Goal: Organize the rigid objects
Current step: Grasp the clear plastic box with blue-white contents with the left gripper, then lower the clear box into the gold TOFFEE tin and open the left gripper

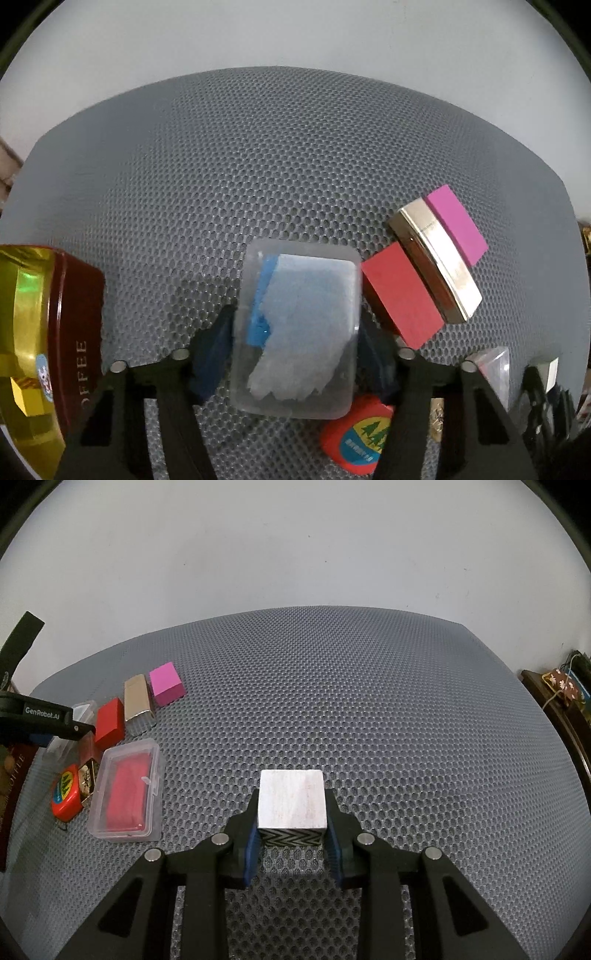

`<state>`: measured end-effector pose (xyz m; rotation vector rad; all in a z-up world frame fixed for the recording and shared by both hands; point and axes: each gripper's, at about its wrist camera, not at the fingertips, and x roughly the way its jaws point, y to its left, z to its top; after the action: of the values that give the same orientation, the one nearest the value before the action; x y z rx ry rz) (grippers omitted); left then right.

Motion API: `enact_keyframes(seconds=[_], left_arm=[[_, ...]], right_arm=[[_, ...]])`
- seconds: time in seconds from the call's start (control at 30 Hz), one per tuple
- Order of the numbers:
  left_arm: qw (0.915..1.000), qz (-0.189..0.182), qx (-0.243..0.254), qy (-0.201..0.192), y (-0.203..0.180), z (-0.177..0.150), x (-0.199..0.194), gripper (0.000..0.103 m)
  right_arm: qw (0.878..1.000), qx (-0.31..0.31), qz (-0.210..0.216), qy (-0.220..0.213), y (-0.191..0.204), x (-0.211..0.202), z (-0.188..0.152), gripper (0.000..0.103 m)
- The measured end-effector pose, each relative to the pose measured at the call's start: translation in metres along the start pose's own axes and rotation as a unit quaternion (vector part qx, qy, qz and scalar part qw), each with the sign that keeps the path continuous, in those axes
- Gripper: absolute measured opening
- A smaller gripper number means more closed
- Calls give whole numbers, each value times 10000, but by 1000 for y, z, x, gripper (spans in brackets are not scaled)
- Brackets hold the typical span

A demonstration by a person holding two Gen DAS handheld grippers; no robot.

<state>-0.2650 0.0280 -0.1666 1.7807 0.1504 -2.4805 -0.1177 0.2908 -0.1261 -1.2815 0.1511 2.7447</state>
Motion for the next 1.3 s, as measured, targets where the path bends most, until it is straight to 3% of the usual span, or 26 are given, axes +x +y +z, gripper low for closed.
enact_keyframes(seconds=[0.17,0.57,0.8,0.93,1.3], left_arm=[[9999,-15,95,-97,3,-7,-5,54],[9975,465,352,-394,-1,-28,-30,54],[9962,601,392,-496,1,-19,-41,54],[9961,609,326,-548,-3,-19,-47,54],[9951,677,-29,-720,37,-28,-87,54]], right_arm=[[10000,-19,-31,2,3,2,-2,30],[9999,-99,-123,12,10,9,-1,30],[9997,-163,-195,21,14,13,1,30],[9996,-173,-203,23,15,16,2,30],[9996,-191,-226,24,16,18,3,30]])
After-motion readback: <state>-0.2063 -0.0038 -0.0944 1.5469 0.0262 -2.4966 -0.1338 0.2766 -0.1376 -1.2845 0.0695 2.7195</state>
